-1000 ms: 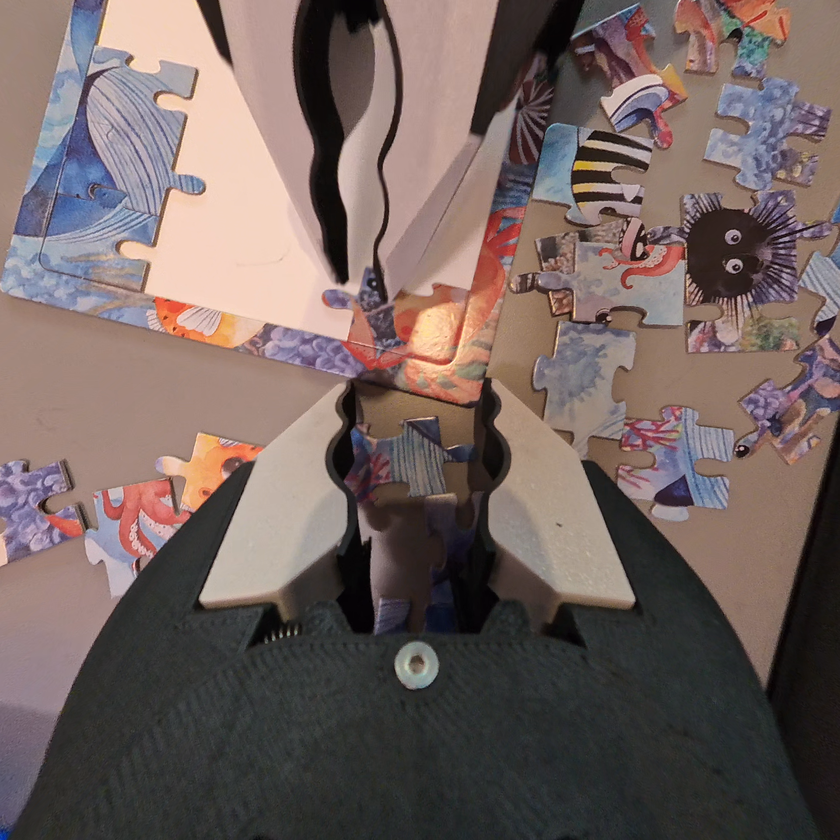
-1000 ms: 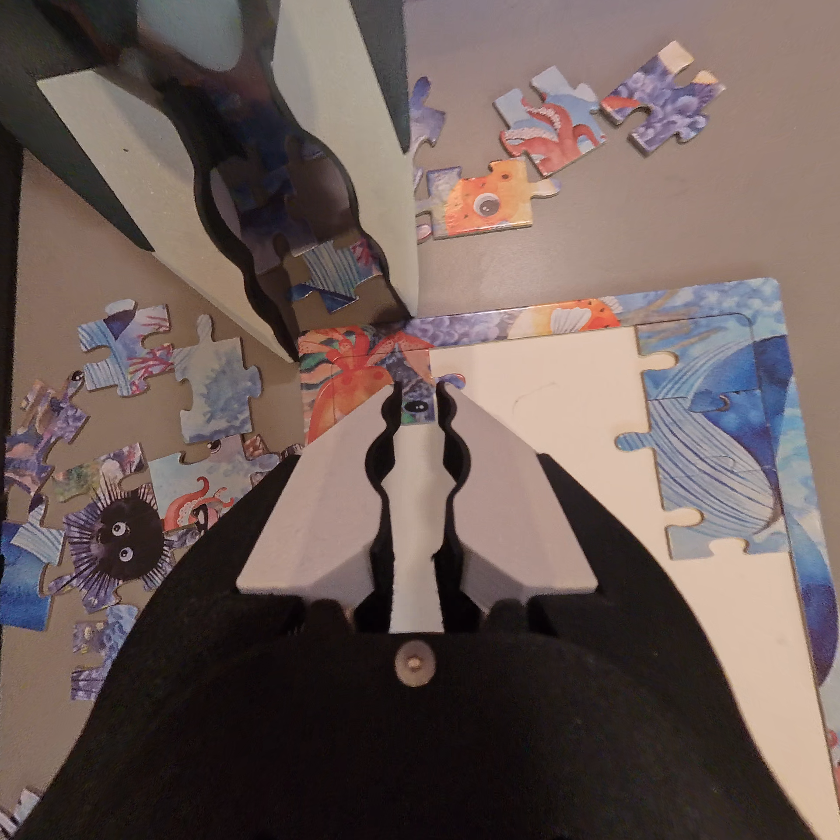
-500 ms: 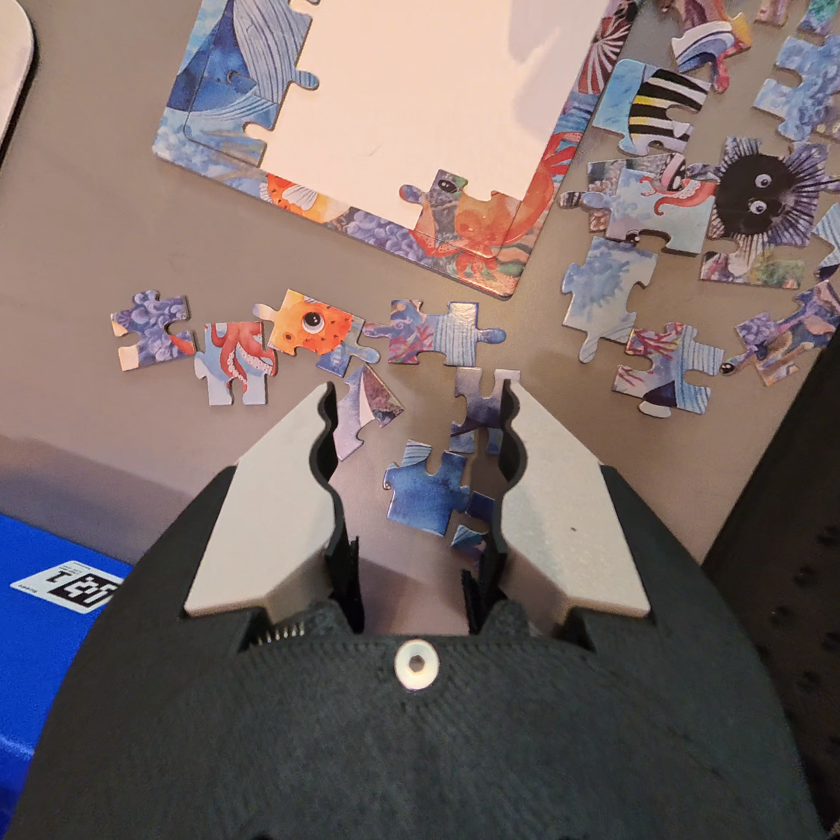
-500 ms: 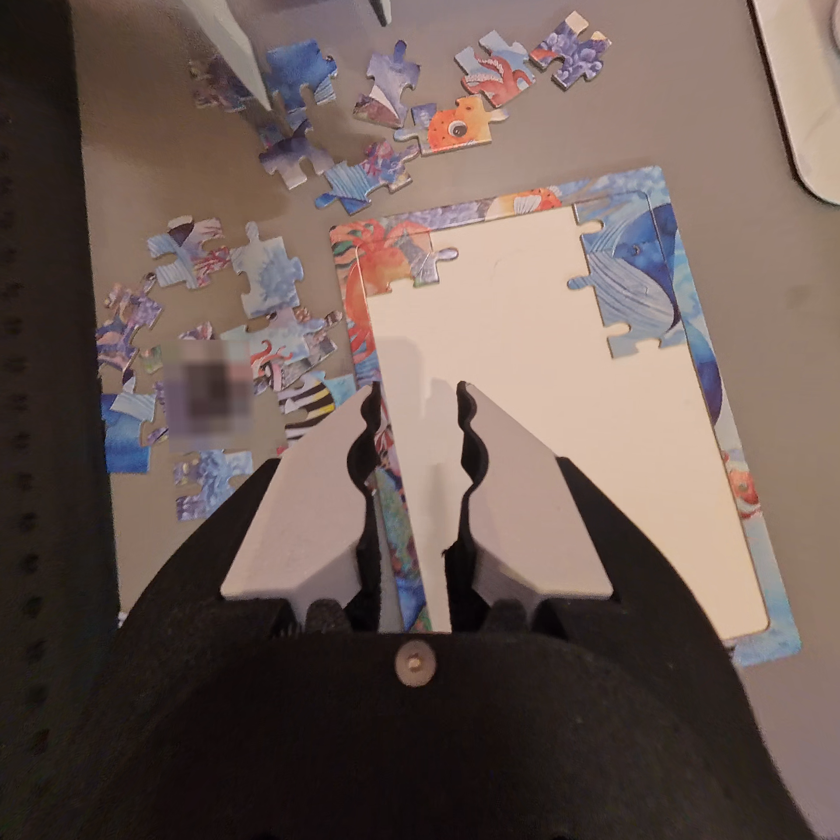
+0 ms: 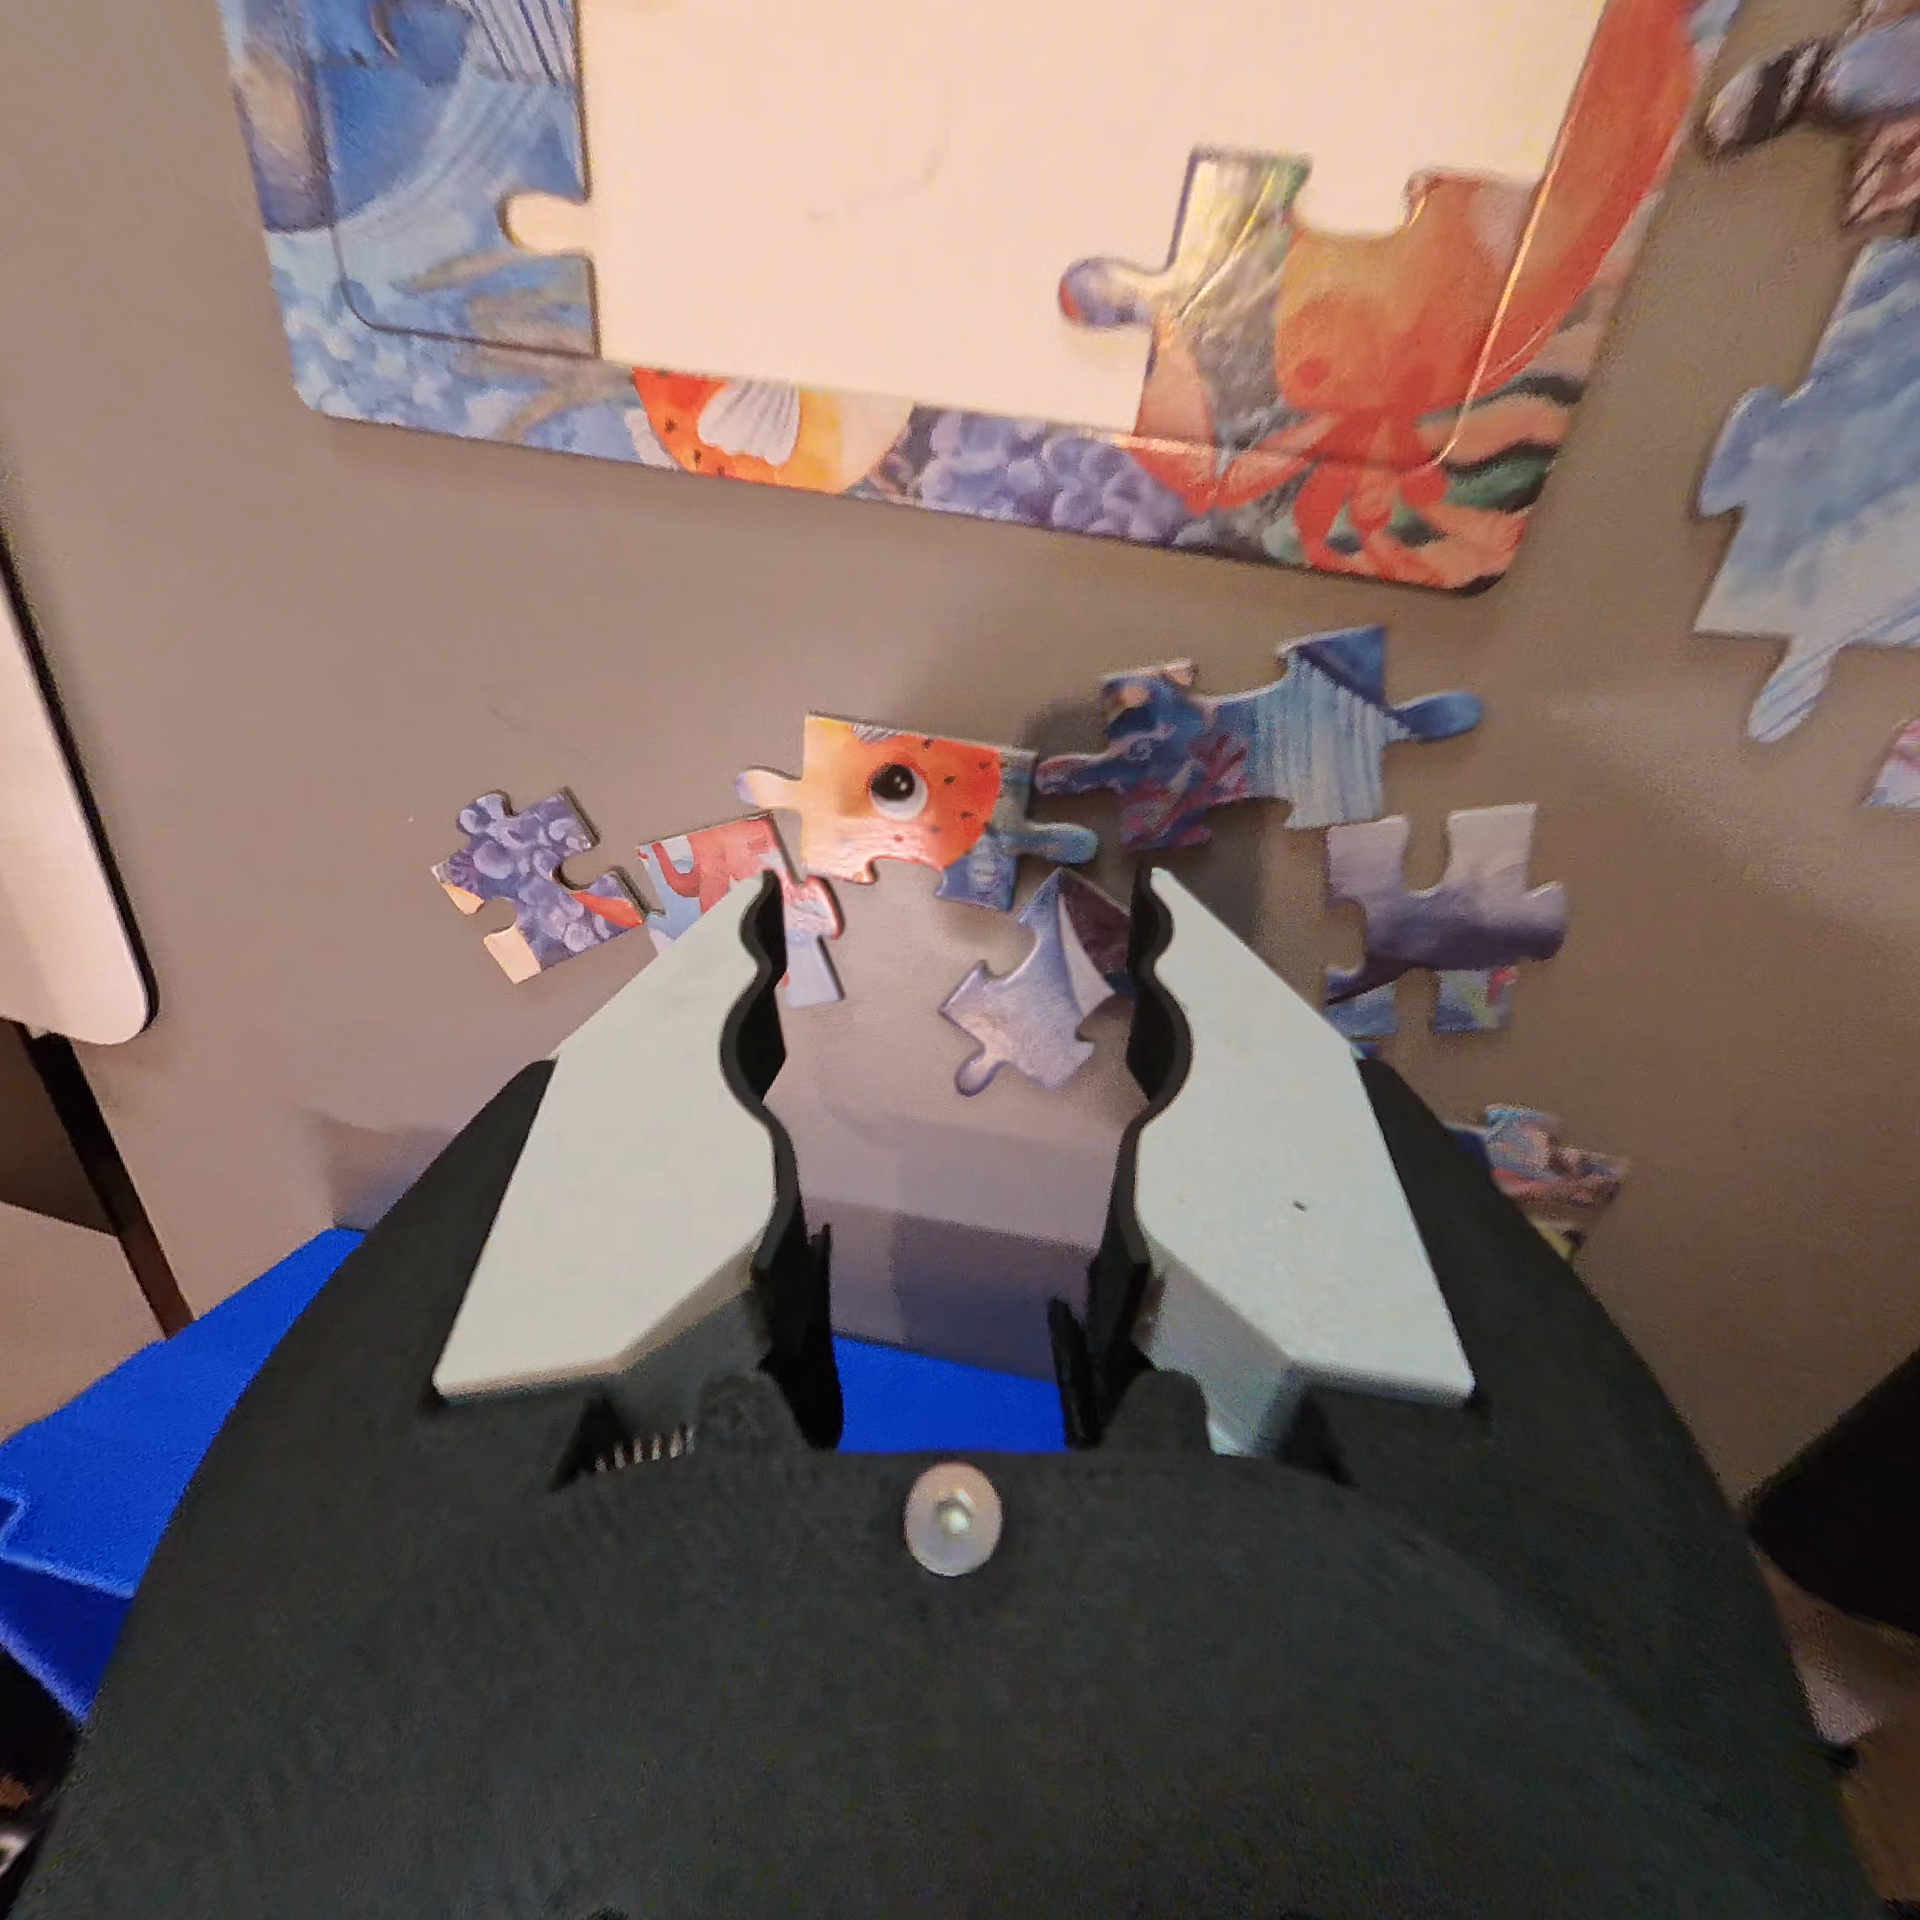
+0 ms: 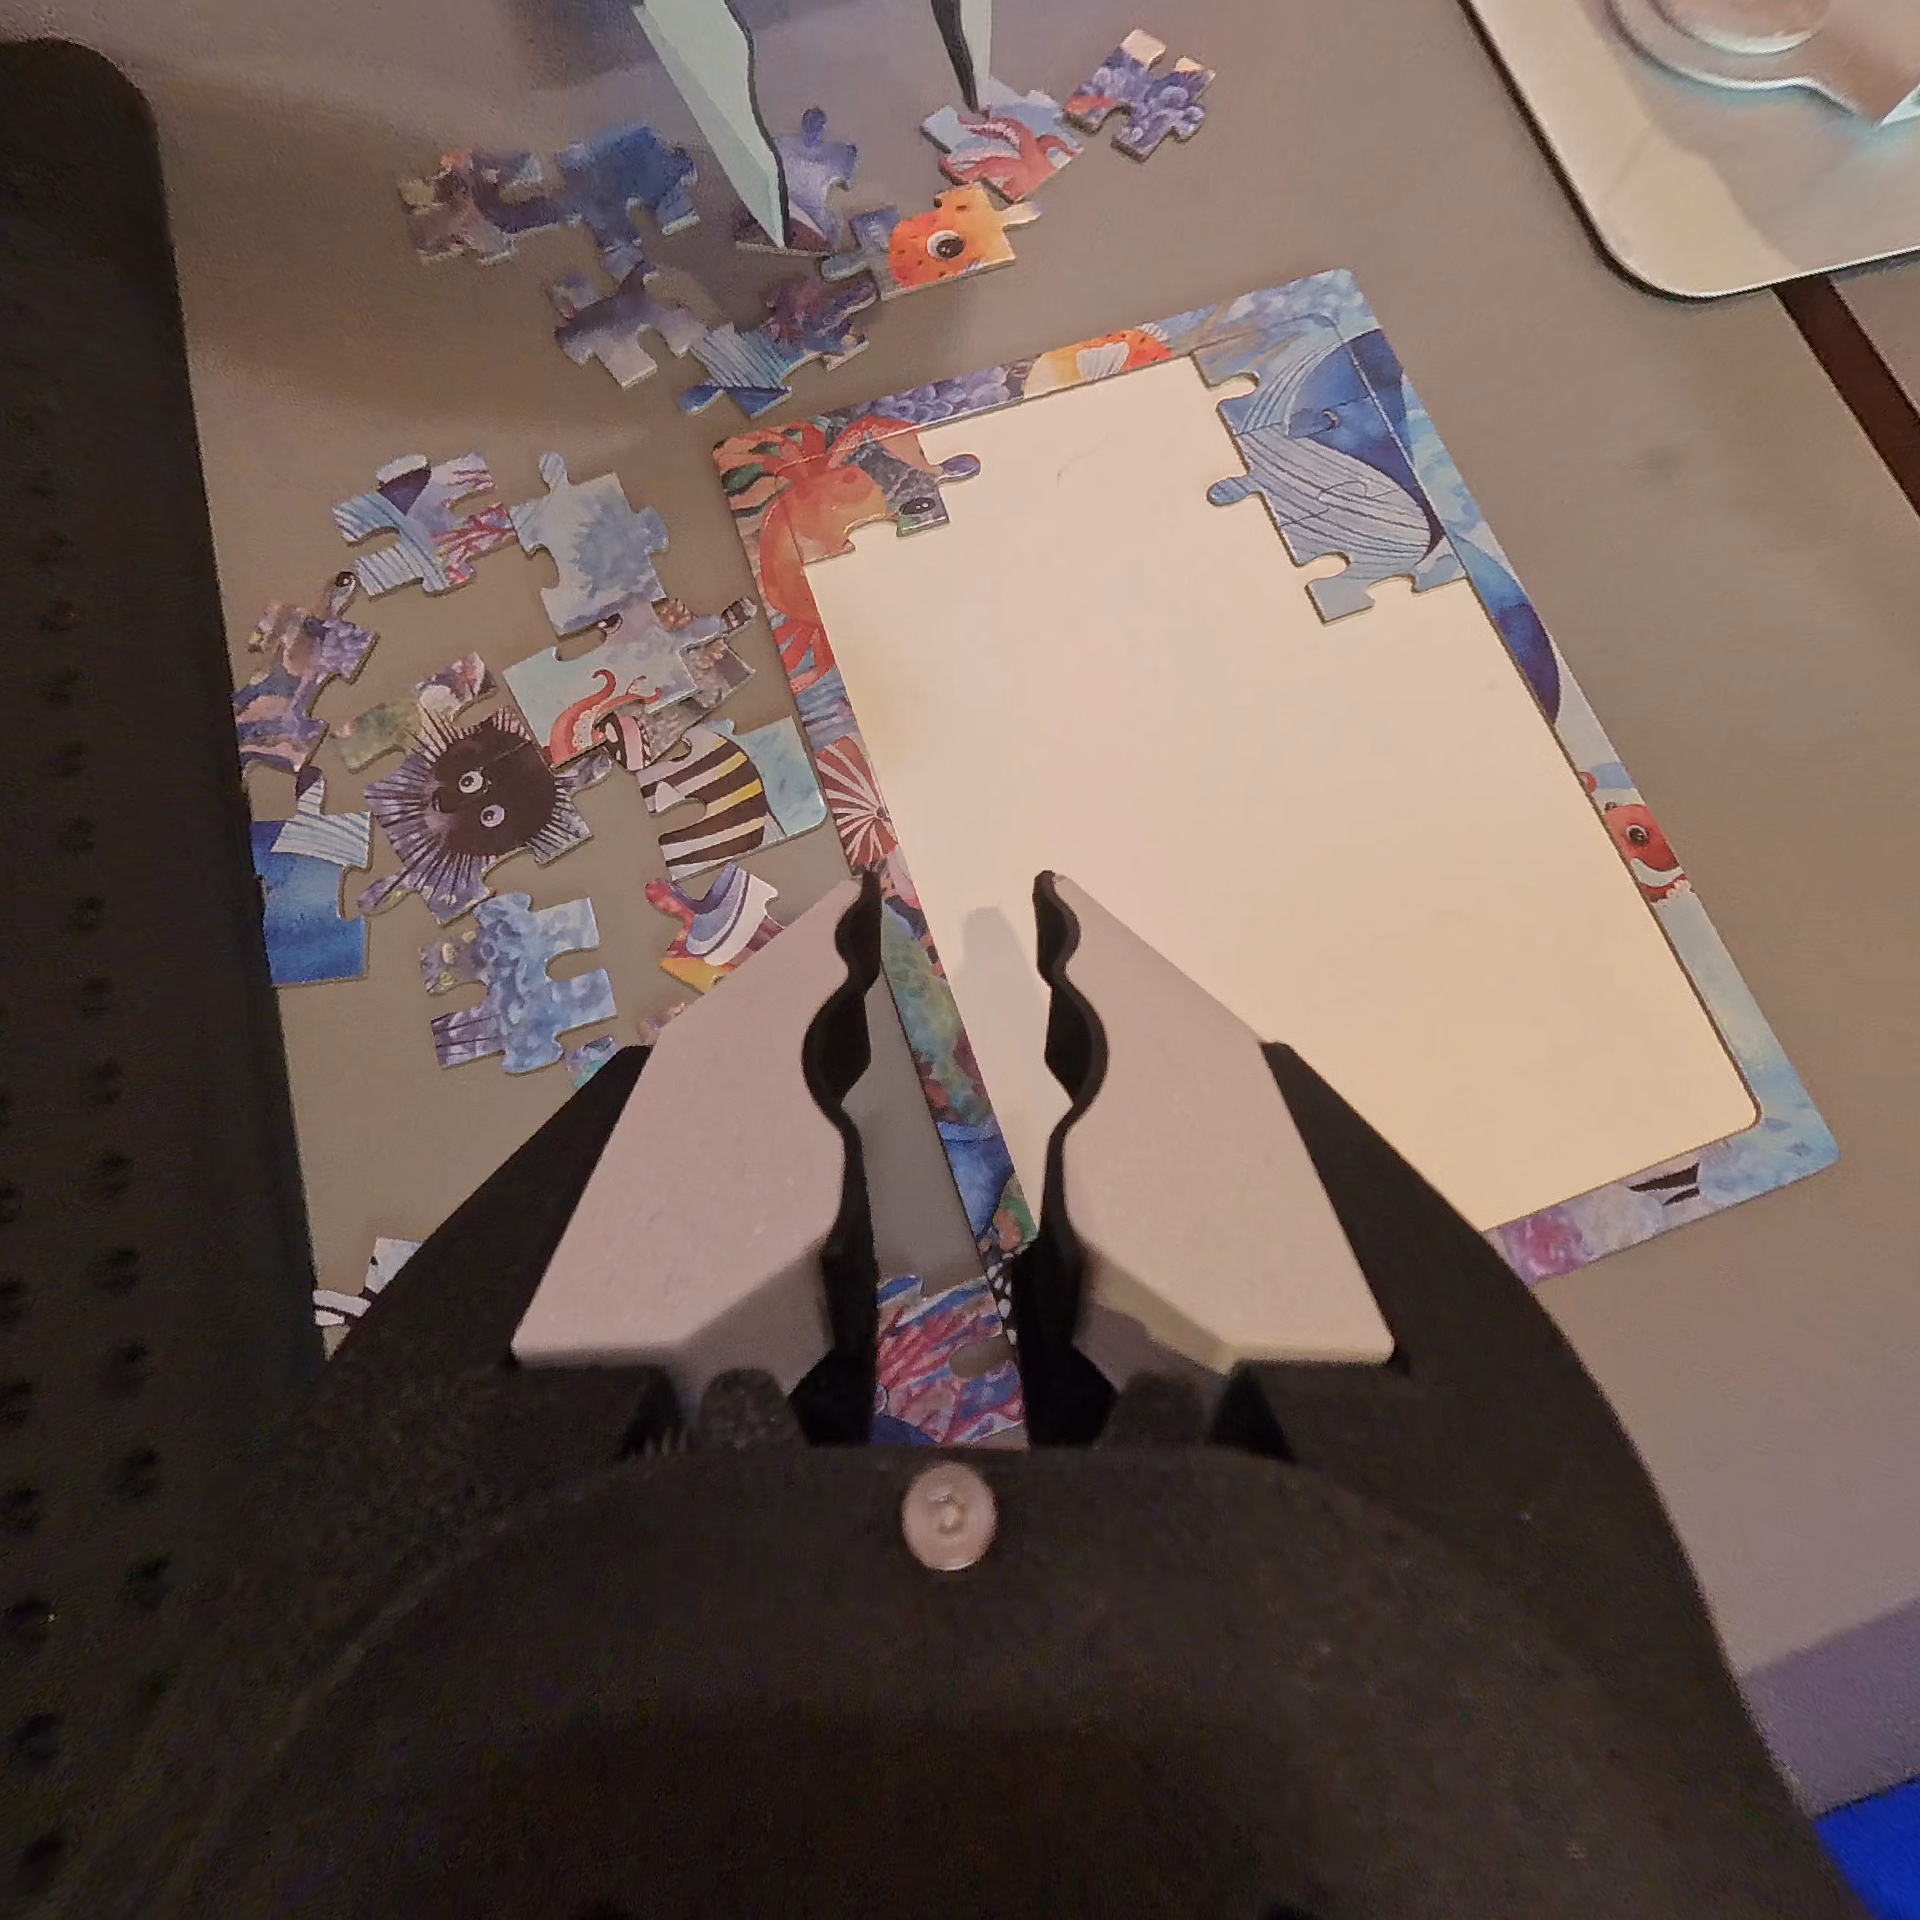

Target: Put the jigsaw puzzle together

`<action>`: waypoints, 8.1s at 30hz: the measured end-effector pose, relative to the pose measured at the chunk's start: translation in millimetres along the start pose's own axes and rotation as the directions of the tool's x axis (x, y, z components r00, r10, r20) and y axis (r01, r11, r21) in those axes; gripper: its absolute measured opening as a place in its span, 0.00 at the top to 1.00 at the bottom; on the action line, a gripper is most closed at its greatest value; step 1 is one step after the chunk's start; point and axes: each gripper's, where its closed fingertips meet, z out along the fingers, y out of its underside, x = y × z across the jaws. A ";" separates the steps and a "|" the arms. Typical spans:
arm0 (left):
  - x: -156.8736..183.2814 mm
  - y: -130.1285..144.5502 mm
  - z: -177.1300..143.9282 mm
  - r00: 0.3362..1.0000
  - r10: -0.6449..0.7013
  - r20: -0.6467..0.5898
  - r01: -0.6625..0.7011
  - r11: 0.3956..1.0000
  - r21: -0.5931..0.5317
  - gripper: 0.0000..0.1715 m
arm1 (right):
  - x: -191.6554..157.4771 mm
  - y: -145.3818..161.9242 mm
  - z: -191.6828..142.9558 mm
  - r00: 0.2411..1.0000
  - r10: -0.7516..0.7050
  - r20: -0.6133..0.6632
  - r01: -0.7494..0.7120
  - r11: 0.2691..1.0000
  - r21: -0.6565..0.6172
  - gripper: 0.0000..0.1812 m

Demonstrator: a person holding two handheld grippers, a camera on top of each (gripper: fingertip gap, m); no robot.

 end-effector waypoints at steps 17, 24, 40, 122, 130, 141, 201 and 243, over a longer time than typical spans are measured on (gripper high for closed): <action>-0.4 -3.2 16.4 0.982 0.084 -0.168 -0.089 0.996 -0.020 0.76 | 13.0 11.8 -0.6 0.999 0.037 -0.003 -0.037 0.999 0.024 0.86; -1.5 -9.5 17.2 0.985 0.057 -0.161 -0.058 0.998 -0.002 0.80 | 14.6 11.5 -2.7 0.999 0.044 -0.003 -0.044 0.998 0.038 0.87; -16.2 -17.8 21.8 0.986 -0.014 -0.169 0.016 1.000 0.011 0.71 | 3.2 19.1 -9.7 1.000 0.014 0.011 -0.014 1.000 -0.006 0.85; 61.8 -67.3 7.0 0.991 -0.023 -0.128 0.069 0.929 0.363 0.77 | 24.7 -4.5 94.9 0.985 0.090 0.146 -0.035 0.941 -0.338 1.00; 53.1 -98.8 -13.0 0.995 -0.057 -0.081 0.088 0.879 0.468 0.77 | 26.4 -0.8 80.3 0.979 -0.148 0.137 0.186 0.925 -0.331 0.80; 55.6 -161.2 19.8 0.983 -0.102 -0.154 0.164 0.867 0.472 0.75 | 18.0 2.6 86.6 0.952 -0.098 0.289 0.160 0.967 -0.199 0.78; 72.0 -99.2 8.1 0.979 0.051 -0.195 0.057 0.858 0.511 0.81 | -17.3 -26.0 117.7 0.944 -0.169 0.281 0.253 0.921 -0.296 0.77; 65.1 -80.5 3.6 0.992 0.016 -0.127 0.046 0.883 0.468 0.71 | -1.6 -55.2 118.4 0.981 -0.100 0.165 0.133 0.970 -0.203 1.00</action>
